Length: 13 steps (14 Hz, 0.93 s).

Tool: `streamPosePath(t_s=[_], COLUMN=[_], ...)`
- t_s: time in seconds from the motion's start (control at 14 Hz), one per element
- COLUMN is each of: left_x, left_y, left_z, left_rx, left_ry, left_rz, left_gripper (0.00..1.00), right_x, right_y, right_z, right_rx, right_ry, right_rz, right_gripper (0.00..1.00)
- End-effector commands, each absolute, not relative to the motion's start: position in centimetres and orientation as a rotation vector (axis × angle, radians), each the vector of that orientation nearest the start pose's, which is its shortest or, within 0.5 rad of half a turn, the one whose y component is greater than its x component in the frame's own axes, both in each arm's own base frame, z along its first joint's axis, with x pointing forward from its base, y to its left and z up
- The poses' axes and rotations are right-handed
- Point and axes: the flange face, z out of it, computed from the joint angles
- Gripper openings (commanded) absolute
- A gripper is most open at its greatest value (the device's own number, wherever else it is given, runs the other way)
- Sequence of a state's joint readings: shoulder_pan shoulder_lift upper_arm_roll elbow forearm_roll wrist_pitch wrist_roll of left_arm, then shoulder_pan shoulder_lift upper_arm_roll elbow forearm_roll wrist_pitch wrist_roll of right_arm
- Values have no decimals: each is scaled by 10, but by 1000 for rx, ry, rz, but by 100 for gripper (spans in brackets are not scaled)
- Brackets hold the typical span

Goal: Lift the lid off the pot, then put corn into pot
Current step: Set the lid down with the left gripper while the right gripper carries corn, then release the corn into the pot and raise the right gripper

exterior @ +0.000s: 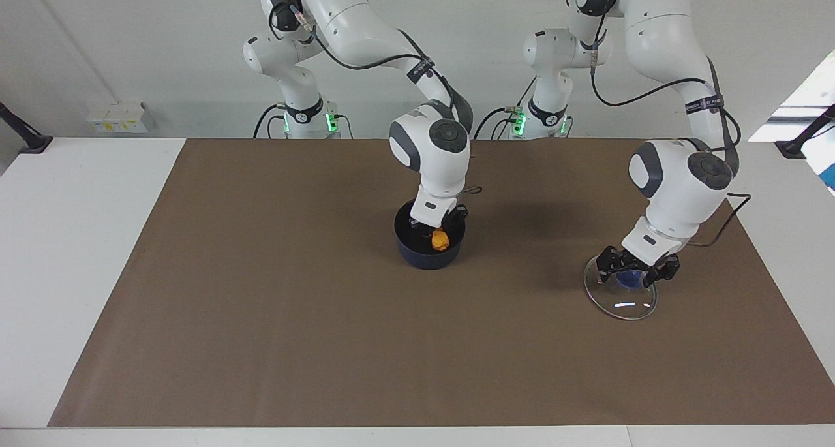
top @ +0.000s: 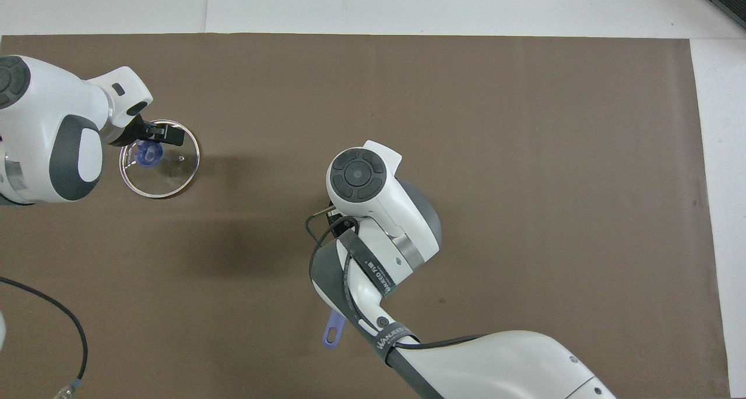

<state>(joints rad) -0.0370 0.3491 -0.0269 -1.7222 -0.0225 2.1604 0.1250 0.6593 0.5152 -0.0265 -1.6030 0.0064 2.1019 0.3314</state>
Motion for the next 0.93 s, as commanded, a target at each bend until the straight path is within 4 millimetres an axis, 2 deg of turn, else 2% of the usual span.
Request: streamPosePath(t_s=[0.0, 0.14, 0.29, 0.5, 0.71, 0.86], left_x=[654, 646, 634, 620, 599, 586], left_y=[-46, -45, -41, -30, -25, -24], left_z=[430, 457, 482, 523, 554, 570], left_rx=[-3161, -3158, -3157, -3164, -3166, -3164], left_ry=[229, 220, 210, 129, 85, 84], left_rz=[-86, -59, -42, 19, 51, 68], left_gripper=[100, 100, 100, 100, 100, 100], right_x=[549, 553, 570, 581, 581, 575], right_y=[400, 391, 351, 286, 232, 196], right_z=[352, 386, 439, 499, 554, 587], right_rx=[-3109, -3103, -3083, -3078, -3069, -3069], right_ry=[-443, -340, -215, -75, 26, 71], right_rz=[1, -60, -152, -187, -222, -226], right_gripper=[100, 100, 100, 100, 100, 100])
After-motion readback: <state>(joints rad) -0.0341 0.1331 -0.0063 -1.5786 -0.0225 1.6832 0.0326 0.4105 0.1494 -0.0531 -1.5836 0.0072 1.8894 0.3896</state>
